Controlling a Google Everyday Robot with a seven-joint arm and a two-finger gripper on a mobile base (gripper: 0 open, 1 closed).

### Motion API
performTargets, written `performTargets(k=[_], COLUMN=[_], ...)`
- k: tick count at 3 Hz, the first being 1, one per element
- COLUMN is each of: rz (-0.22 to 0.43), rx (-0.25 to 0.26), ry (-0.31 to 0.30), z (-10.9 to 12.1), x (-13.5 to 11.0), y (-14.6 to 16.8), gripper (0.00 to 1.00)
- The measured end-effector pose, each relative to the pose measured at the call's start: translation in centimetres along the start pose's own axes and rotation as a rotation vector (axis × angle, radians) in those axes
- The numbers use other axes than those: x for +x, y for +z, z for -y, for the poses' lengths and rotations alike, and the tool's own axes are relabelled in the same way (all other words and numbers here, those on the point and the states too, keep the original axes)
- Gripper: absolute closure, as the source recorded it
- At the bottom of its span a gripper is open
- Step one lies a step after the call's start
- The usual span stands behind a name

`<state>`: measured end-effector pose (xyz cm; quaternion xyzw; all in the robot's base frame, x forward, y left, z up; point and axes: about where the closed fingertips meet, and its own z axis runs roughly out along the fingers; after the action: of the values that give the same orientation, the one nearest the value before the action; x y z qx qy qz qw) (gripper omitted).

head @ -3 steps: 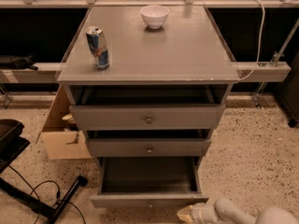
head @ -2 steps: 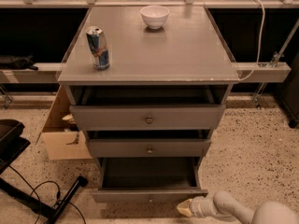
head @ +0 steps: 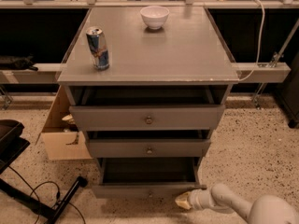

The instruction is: Close bottom drawer

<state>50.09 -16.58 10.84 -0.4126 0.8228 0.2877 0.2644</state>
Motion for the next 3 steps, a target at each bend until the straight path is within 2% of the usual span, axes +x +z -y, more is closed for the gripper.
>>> performTargets(k=[1, 2, 3], rz=[0.009, 0.009, 0.018], rx=[0.006, 0.007, 0.012], ry=[-0.036, -0.037, -0.074], z=[1.8, 1.8, 3.9], x=[-3.3, -3.3, -7.0], y=[-0.1, -0.1, 0.1], gripper=[1.0, 1.0, 1.0])
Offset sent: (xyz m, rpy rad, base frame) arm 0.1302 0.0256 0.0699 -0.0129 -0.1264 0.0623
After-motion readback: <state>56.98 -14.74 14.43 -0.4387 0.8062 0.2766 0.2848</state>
